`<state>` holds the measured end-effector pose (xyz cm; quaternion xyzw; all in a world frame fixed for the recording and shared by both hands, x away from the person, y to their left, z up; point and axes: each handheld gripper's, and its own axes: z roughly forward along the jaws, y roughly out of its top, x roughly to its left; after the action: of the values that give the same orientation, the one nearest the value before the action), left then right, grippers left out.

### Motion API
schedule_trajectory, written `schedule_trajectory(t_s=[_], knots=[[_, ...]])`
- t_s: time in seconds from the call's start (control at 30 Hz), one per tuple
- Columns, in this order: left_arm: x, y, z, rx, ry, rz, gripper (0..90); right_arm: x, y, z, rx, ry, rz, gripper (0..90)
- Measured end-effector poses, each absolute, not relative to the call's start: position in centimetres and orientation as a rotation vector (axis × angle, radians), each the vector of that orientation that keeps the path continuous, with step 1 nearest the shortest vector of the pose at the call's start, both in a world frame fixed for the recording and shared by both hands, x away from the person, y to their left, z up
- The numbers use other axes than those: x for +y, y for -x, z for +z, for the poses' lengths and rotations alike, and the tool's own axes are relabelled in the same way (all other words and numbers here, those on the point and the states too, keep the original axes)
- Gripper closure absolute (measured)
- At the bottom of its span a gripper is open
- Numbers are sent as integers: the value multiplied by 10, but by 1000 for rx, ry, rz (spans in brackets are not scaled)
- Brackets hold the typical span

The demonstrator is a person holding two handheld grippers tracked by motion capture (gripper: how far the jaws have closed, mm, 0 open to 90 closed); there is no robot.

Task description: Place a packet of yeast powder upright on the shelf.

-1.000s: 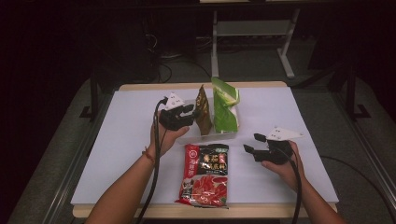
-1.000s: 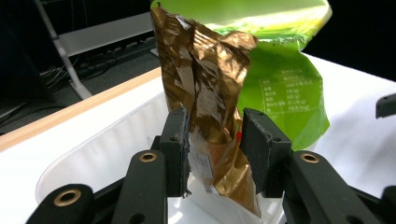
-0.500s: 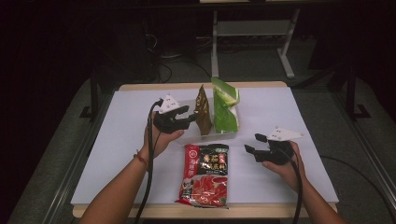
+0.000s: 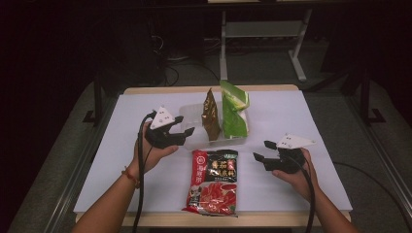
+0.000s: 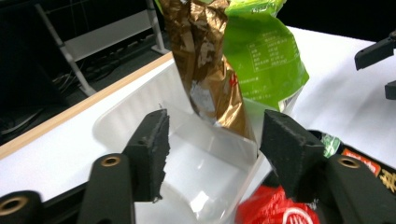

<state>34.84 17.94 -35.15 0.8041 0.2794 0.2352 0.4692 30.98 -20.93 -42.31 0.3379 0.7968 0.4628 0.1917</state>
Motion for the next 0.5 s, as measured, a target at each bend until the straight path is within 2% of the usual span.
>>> schedule_trajectory(t_s=[0.5], knots=[[202,-315,-378,654,-2034,487,321,-199,-309,-427,2321,-934,1293,345]])
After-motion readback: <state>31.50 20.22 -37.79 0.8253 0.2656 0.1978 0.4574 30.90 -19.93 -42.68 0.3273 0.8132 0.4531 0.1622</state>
